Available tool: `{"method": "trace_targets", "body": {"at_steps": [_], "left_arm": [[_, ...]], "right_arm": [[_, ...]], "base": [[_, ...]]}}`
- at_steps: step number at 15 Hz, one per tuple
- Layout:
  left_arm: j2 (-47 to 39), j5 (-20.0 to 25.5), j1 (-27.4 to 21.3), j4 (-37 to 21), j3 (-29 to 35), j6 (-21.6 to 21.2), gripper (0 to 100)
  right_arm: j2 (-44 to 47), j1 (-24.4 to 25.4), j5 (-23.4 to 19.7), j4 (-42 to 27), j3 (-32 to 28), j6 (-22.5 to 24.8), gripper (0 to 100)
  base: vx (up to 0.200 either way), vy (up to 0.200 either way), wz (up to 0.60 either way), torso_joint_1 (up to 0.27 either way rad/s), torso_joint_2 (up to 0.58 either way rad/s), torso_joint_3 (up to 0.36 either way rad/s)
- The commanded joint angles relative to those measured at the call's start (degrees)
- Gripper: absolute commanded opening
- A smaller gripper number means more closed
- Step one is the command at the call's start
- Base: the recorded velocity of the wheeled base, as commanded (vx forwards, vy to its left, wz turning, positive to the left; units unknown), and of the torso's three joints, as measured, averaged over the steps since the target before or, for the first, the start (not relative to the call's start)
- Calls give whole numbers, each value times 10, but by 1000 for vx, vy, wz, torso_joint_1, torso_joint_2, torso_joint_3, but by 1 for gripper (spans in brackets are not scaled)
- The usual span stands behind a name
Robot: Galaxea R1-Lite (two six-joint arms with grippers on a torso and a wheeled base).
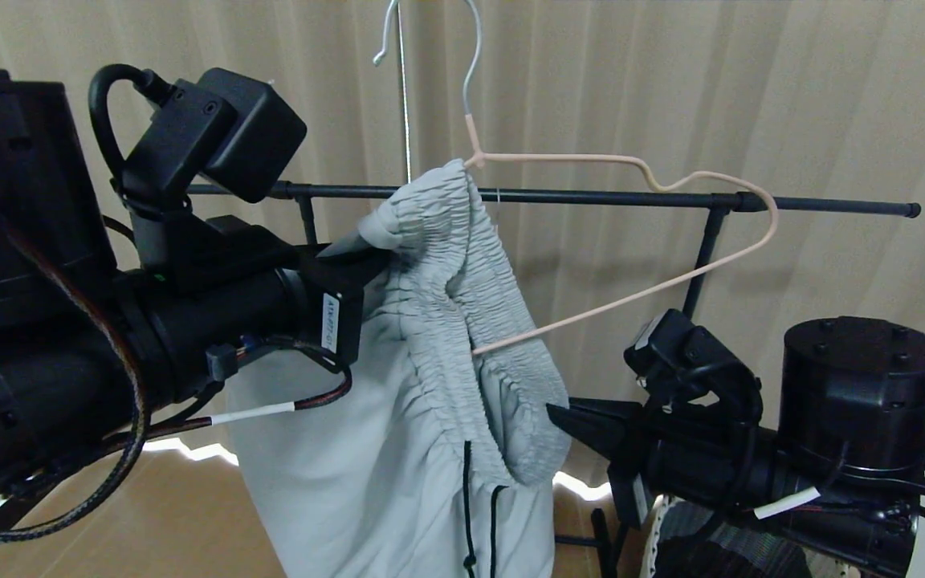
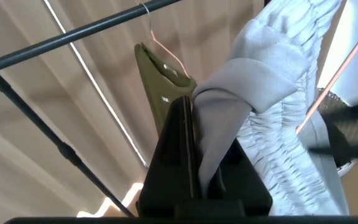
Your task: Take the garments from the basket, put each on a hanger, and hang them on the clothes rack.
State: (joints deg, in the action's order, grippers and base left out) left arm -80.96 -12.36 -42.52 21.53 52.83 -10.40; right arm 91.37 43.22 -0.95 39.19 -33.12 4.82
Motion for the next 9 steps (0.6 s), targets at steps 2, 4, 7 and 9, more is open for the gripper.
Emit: {"method": "trace_targets", "body": {"at_steps": [2,4,7,9], "left_arm": [[5,1,-1,0,-2,-1,0],[15,-1,1,-1,-7,-4,0],[41,-6,4,-5,-41,-16,0],[51,-7,15,-6,-66,-38,0]], "right_arm": [[1,0,0,0,3,0,0],[-4,-7,10,-3,3,1,0],[-22,-67,43,-10,5,9,0],[-29,-115,51,-22,-2,19,0]], "base": [[0,0,0,0,0,0],[0,0,0,0,0,0],[0,0,0,0,0,0],[0,0,0,0,0,0]]}}
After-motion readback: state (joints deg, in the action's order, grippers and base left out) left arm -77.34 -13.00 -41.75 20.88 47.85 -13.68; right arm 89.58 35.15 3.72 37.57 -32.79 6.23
